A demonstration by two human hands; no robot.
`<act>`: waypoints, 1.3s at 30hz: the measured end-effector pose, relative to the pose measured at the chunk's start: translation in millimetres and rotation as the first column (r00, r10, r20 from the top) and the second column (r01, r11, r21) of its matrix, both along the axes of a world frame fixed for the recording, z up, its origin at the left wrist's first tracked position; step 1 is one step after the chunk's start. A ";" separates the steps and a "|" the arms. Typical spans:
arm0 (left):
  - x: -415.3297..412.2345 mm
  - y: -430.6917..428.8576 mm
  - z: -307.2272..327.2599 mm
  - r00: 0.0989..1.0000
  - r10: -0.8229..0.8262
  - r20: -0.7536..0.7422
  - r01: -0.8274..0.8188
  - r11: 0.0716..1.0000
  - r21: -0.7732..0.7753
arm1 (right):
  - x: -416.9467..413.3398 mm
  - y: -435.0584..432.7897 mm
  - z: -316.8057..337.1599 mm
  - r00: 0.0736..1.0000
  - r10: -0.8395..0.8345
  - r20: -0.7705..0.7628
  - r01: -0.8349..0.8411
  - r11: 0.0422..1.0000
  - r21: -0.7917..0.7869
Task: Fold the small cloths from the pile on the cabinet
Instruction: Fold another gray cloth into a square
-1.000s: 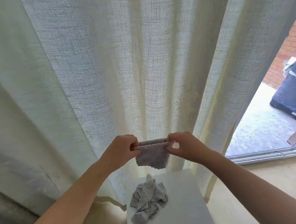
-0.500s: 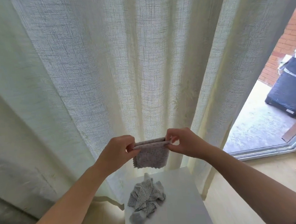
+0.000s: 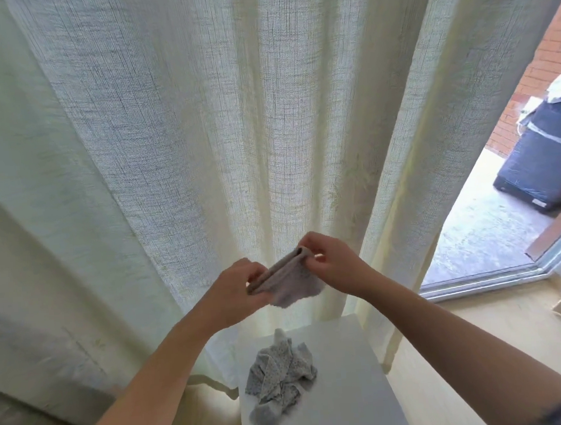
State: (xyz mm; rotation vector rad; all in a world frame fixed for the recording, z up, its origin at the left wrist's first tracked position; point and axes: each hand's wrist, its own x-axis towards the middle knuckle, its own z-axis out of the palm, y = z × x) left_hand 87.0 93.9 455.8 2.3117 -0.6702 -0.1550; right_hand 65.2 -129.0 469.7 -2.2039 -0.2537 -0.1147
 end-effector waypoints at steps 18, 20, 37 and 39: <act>-7.4 -52.0 -5.9 0.955 0.083 -0.286 -0.174 0.934 -0.313 | -12.1 -52.0 -13.5 0.960 0.033 -0.278 -0.042 0.999 -0.028; -11.5 -70.1 -4.9 0.959 0.066 -0.276 -0.157 0.933 -0.324 | -18.7 -65.6 -11.3 0.958 -0.005 -0.286 0.004 1.000 -0.004; -145.1 -371.6 -16.5 0.841 0.458 -0.289 -0.540 0.756 -0.371 | -159.7 -298.3 -30.2 0.756 -0.408 -0.511 0.649 0.563 0.511; -159.5 -406.6 -17.0 0.807 0.469 -0.359 -0.586 0.708 -0.394 | -178.4 -333.6 -34.6 0.762 -0.296 -0.575 0.618 0.599 0.510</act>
